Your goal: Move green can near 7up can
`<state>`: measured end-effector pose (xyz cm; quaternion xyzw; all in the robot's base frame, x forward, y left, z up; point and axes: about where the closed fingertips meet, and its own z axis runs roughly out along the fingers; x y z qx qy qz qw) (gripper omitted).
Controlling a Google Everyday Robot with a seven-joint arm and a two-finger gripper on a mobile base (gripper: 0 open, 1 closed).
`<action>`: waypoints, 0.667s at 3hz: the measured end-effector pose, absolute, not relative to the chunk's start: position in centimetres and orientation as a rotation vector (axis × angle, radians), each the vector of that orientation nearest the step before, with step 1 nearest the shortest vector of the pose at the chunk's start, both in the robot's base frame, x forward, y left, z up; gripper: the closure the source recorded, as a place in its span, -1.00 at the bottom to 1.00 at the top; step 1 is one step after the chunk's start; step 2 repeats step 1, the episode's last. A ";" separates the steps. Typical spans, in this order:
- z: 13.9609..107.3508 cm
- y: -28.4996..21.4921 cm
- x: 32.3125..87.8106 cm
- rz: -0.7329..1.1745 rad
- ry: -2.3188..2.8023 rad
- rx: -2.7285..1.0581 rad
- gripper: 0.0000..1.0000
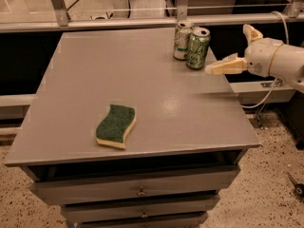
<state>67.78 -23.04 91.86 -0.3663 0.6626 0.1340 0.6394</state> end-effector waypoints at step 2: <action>90.8 -21.4 66.1 0.365 1.513 -0.927 -1.00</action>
Offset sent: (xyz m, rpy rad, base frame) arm 0.0000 0.0000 0.0000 0.0000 0.0000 0.0000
